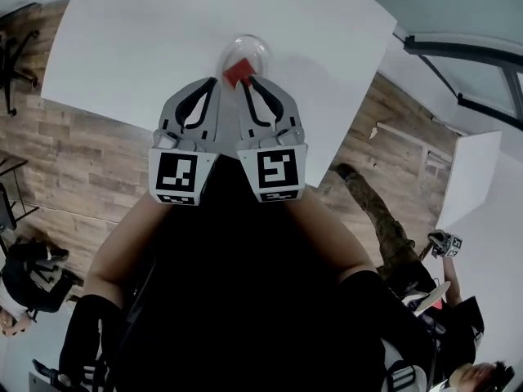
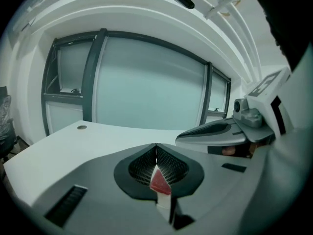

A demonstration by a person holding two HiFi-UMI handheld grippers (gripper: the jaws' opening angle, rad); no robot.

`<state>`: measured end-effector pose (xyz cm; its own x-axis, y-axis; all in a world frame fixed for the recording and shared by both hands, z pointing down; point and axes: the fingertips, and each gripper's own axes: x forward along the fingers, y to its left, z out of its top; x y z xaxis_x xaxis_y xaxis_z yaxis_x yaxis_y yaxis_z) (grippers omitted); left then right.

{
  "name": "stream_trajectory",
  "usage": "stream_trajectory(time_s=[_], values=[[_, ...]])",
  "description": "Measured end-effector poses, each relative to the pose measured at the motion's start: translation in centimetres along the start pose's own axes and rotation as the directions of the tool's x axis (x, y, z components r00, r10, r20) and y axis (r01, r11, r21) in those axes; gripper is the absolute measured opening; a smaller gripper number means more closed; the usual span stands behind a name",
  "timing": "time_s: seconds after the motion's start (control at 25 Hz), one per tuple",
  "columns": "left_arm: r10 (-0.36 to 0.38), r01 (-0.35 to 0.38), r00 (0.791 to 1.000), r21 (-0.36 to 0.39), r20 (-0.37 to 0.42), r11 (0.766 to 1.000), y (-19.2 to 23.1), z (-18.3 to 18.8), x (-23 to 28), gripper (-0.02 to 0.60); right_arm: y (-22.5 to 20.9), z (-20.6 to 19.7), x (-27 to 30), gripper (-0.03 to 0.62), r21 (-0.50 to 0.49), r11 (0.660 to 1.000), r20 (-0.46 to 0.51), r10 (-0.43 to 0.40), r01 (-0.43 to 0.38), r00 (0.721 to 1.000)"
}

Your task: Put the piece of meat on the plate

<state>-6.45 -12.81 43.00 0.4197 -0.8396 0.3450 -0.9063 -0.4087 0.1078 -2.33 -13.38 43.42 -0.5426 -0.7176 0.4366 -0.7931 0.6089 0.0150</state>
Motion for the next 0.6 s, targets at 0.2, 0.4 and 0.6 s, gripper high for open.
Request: stream_trajectory(time_s=[0.2, 0.4, 0.6], values=[[-0.033, 0.025, 0.992, 0.065, 0.124, 0.998, -1.0, 4.2, -2.7, 0.005, 1.2, 3.7, -3.4, 0.005, -0.023, 0.999, 0.138, -0.042, 0.046, 0.99], [-0.048, 0.025, 0.973, 0.107, 0.224, 0.994, -1.6, 7.9, -5.9, 0.003, 1.9, 6.9, -7.0, 0.003, -0.04, 0.997, 0.244, -0.054, 0.066, 0.968], [-0.048, 0.012, 0.952, 0.117, 0.302, 0.993, -1.8, 11.9, -8.4, 0.005, 1.8, 11.3, -9.6, 0.003, -0.054, 0.995, 0.353, -0.055, 0.079, 0.934]])
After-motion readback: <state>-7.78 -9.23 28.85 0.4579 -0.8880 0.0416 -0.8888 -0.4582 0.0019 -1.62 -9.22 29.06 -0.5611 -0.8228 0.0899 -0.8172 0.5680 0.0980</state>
